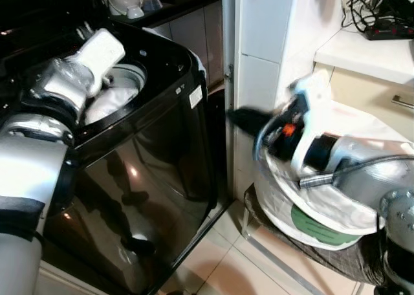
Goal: Clothes washing
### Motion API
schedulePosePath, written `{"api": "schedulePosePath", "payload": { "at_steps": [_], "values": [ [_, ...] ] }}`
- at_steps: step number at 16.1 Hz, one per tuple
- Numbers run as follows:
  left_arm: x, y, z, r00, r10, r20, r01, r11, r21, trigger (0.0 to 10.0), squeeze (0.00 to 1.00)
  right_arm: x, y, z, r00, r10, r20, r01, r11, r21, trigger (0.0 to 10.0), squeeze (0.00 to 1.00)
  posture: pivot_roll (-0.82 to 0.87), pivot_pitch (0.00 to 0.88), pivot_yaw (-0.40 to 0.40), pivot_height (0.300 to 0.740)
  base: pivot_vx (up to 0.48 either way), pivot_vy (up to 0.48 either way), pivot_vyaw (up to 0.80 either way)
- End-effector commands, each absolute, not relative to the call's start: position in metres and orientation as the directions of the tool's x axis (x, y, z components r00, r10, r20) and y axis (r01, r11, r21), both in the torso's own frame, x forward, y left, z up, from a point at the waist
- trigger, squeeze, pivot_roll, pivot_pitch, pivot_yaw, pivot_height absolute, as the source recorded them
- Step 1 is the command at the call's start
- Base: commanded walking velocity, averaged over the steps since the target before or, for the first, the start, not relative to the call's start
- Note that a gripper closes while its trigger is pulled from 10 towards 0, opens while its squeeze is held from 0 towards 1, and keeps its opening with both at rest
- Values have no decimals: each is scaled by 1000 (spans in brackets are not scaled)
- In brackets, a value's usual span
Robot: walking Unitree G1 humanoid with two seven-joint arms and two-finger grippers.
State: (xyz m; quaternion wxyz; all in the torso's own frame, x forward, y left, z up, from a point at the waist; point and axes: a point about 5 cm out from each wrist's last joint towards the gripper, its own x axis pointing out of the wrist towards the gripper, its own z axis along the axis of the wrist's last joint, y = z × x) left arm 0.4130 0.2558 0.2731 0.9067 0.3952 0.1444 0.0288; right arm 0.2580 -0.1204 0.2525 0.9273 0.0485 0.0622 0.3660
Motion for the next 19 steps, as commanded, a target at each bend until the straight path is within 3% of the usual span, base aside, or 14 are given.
{"api": "schedulePosePath", "payload": {
  "at_steps": [1,2,3,4,5,6,7,9,10,12,19],
  "values": [
    [414,257,292,973,175,-152,-6,676,737,10000,1000,261,-121,258,739,671,-56,-661,739,129,10000,0,-120,0,126,740,0,0,0],
    [415,252,298,983,144,-116,-22,716,698,10000,180,262,-122,257,752,657,-52,-648,751,129,10000,0,-121,0,130,740,0,0,0],
    [416,249,300,987,122,-101,-24,743,668,10000,180,262,-123,257,760,648,-50,-639,759,127,10000,0,-121,0,130,740,0,0,0],
    [422,218,303,996,-75,-41,82,974,211,10000,0,269,-132,253,855,517,-44,-515,856,55,10000,0,-132,0,135,740,0,0,0],
    [422,218,303,996,-75,-41,82,974,211,10000,0,269,-132,253,855,517,-44,-515,856,55,10000,0,-132,0,135,740,0,0,0],
    [423,210,299,993,-114,-42,118,985,126,10000,0,270,-133,252,871,490,-33,-488,871,54,10000,0,-137,0,132,740,0,0,0],
    [425,194,281,977,-196,-79,192,980,-51,10000,0,272,-136,249,908,420,5,-419,906,51,10000,0,-143,0,129,740,0,0,0],
    [424,182,265,960,-255,-115,236,958,-162,10000,0,272,-139,246,932,359,39,-361,931,48,10000,0,-143,0,124,740,0,0,0],
    [412,166,240,929,-361,-80,355,931,-82,10000,0,271,-142,239,947,316,55,-318,947,36,10000,0,-151,0,106,740,0,0,0],
    [377,156,217,950,-307,54,307,952,-3,10000,0,265,-138,226,945,324,44,-326,945,24,10000,0,-145,0,82,740,0,0,0],
    [322,149,220,953,-236,187,250,967,-54,10000,0,266,-132,209,932,356,68,-359,933,28,10000,0,-114,0,61,740,0,-149,659]
  ]
}}
